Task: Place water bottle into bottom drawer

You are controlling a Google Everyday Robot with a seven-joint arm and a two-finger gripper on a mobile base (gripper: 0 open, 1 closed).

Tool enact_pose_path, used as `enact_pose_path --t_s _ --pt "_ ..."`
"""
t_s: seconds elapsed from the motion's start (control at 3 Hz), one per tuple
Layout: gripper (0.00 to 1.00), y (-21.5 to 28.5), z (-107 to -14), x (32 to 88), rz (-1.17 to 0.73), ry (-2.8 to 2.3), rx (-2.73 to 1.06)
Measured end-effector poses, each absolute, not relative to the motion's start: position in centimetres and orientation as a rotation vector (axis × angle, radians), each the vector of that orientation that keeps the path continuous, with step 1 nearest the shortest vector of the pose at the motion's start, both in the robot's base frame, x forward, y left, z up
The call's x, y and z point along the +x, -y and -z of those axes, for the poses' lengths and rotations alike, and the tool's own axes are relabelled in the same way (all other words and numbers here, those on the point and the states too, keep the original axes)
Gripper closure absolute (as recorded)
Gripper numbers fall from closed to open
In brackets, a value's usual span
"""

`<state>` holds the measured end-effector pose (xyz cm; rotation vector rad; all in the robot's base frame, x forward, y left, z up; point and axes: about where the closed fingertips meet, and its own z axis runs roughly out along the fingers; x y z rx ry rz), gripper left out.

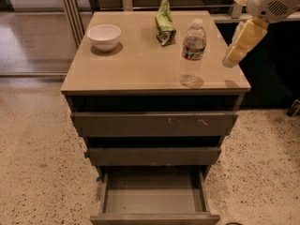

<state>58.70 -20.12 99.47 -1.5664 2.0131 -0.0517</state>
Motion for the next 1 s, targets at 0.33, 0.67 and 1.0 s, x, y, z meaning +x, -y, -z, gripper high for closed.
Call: enact_pose_path --t_s 0.33,0.67,1.0 --pt "0.00 19.6 -100.1 63.3 -0.043 -1.955 -1.494" --pt "0.00 19.7 -101.3 64.0 -0.035 -1.930 -1.473" --pt "0.00 19.7 -100.1 63.6 -0.095 -1.939 -1.455"
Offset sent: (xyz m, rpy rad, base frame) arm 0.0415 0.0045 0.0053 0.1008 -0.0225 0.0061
